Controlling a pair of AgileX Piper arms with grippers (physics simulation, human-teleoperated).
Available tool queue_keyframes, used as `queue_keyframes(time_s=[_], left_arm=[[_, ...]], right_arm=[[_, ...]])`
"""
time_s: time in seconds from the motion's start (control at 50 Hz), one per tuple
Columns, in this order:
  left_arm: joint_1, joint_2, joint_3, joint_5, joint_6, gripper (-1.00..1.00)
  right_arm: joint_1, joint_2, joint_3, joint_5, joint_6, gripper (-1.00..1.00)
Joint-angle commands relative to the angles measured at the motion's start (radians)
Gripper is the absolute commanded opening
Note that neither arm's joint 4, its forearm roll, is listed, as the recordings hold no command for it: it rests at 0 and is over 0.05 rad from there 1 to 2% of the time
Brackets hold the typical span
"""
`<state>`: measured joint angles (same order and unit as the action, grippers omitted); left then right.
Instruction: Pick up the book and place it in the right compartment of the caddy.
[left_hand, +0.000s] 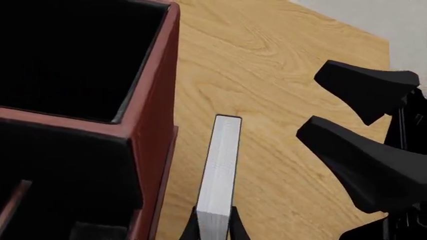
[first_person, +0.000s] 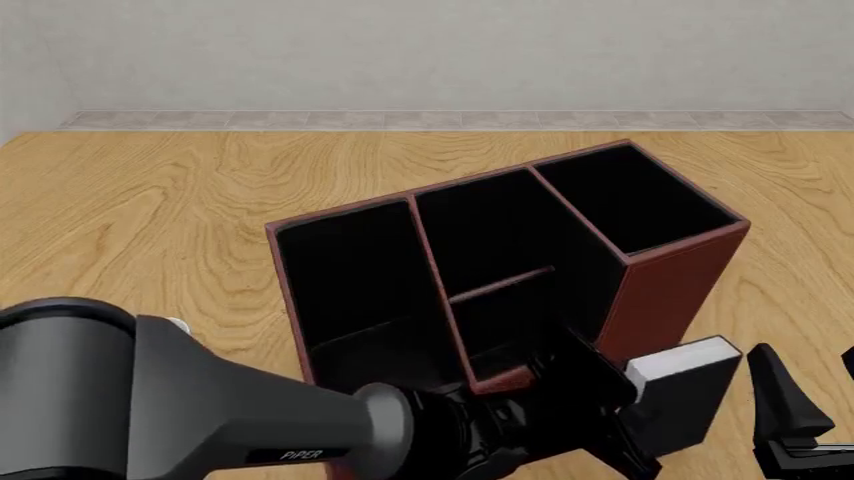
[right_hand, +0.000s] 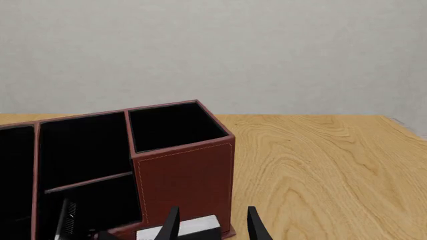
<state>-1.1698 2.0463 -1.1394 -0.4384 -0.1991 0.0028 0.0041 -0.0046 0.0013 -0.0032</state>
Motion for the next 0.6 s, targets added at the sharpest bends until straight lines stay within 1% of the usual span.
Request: queue_keyframes(time_s=[0.02, 0.18, 0.34, 0.4, 0.6], left_arm=[[0.001, -0.005, 0.008, -0.005, 0.010, -1.00], [-0.003, -0.015, 0.012, 0.000, 0.016, -1.00], [-0.006, -0.059, 0.040, -0.007, 0.024, -1.00], [-0.005, -0.068, 0.042, -0.001, 0.044, -1.00], [-0.010, -0.136, 0.077, 0.004, 0.061, -1.00]], right_arm=[[0.000, 0.000, 0.000, 0.000, 0.000, 1.00], [0.000, 0.000, 0.000, 0.000, 0.000, 1.00], [0.000, 0.000, 0.000, 0.000, 0.000, 1.00], [0.000, 0.000, 0.000, 0.000, 0.000, 1.00], [0.000, 0.000, 0.000, 0.000, 0.000, 1.00]])
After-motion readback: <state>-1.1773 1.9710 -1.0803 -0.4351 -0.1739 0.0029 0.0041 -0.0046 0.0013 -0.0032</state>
